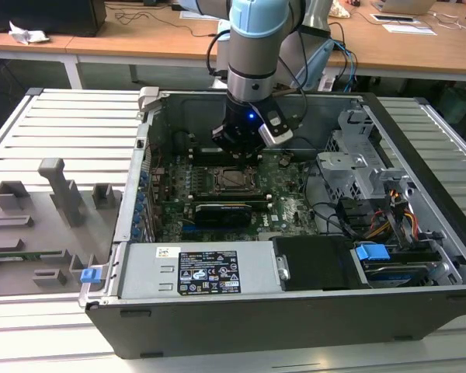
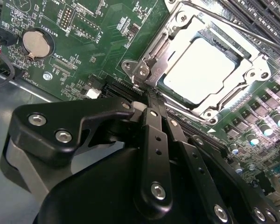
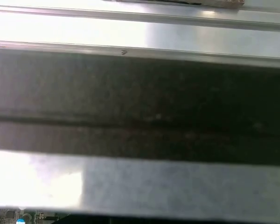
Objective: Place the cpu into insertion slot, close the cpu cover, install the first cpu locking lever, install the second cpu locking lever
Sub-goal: 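Install the first cpu locking lever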
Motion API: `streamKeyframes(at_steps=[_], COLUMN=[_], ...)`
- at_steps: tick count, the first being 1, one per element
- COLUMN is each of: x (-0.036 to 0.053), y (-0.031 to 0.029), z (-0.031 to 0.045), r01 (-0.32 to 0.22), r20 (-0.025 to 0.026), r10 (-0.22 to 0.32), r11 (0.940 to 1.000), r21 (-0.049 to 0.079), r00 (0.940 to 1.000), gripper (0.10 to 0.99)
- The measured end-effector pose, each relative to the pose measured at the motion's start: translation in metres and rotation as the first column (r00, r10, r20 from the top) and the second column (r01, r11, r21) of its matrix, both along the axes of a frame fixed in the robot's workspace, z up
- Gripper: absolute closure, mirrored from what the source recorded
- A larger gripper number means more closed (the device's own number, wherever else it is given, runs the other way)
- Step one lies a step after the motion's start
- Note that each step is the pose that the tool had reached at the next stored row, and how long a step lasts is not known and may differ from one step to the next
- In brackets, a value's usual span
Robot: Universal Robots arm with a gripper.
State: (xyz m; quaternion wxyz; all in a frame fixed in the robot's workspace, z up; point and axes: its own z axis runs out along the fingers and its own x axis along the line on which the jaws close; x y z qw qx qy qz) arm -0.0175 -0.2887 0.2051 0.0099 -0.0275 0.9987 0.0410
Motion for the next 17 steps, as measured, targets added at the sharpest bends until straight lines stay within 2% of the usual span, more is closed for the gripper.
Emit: streamKeyframes(at_steps=[3,11,14,17], x=[0.0001,0.0004,0.0005,0.0005], y=[-0.0001,0.0001,0.0001,0.0002], z=[-0.0004,0.0006,-0.0003,-0.0011], r01=[0.000,0.000,0.000,0.000], r20=[-0.0004,0.0000,-0.0003,-0.0004], r10=[0.000,0.000,0.000,0.000], r11=[1.0000,1.0000,0.9998,0.9997], r21=[-0.008,-0.009,-0.022,-0.026], r00=[1.0000,1.0000,1.0000,1.0000], gripper=[0.980,0.980,0.980,0.980])
